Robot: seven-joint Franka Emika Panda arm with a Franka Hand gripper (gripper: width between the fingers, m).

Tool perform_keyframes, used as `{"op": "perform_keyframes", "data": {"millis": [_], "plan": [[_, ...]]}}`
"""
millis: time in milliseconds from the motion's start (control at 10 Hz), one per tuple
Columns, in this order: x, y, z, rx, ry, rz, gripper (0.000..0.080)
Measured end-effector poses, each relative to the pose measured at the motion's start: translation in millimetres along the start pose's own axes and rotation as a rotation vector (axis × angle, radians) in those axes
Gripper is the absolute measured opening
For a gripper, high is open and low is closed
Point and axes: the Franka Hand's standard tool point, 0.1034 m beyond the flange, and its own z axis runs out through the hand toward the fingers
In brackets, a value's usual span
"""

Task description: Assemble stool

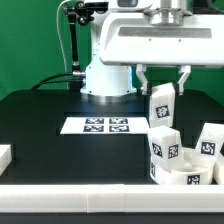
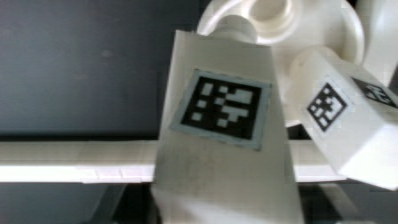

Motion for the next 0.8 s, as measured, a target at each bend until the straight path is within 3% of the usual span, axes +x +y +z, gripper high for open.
{"op": "perform_keyframes", "data": {"millis": [400,800], "plan": [[-2.8,0.7,2.4,-0.002,-0.004,-0.009,0.0324],[-12.8,-37.9,-7.6,-0.019,0.024,-0.313,0.0324]]}}
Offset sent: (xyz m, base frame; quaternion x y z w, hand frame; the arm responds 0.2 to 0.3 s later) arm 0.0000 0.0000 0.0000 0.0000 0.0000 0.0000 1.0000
